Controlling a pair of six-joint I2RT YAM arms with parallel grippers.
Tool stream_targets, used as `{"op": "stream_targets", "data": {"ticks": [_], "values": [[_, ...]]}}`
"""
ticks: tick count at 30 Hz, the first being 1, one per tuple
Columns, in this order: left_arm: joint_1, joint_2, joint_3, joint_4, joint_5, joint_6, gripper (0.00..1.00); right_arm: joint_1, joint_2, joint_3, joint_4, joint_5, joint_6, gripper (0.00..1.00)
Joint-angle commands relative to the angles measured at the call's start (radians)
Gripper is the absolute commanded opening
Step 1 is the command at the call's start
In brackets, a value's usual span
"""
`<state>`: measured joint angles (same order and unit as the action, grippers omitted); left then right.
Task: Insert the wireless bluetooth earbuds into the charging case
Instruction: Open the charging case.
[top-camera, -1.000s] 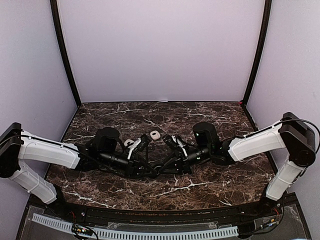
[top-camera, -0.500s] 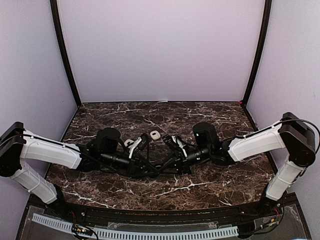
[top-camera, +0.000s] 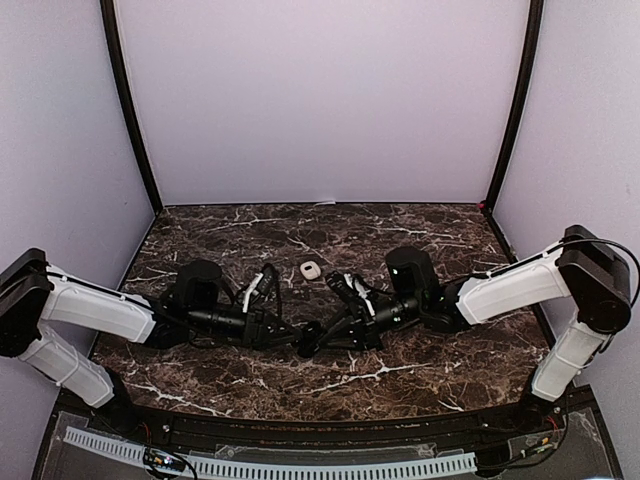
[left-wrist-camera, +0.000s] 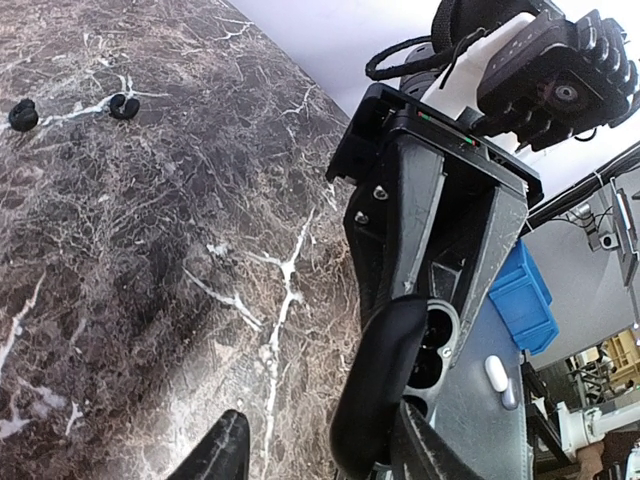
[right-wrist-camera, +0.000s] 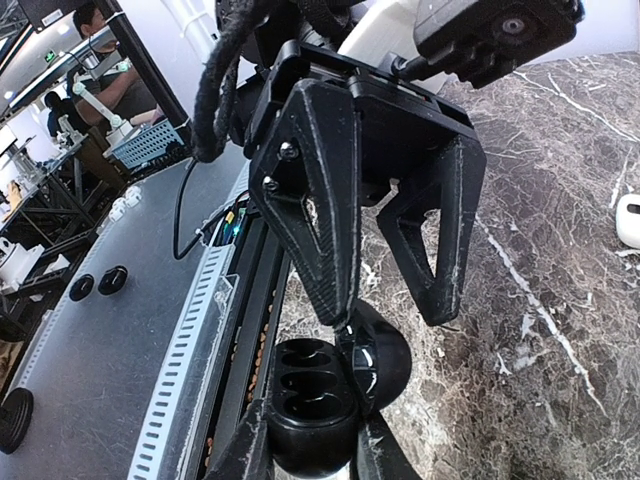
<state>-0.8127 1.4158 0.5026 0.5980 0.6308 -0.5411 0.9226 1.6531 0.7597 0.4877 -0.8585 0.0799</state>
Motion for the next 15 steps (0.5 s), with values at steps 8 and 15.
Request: {"op": "stream_targets", "data": {"ticks": [8, 15], "values": [[0.014, -0.172, -0.142, 0.108, -0.107, -0.077, 0.61, 0.007, 0.034, -0.014, 0.151, 0.043, 0.06, 0.0], [0.012, -0.308, -0.261, 0.25, -0.124, -0.085, 0.65, 0.008, 0.012, -0.013, 0.183, 0.105, 0.13, 0.0]]}}
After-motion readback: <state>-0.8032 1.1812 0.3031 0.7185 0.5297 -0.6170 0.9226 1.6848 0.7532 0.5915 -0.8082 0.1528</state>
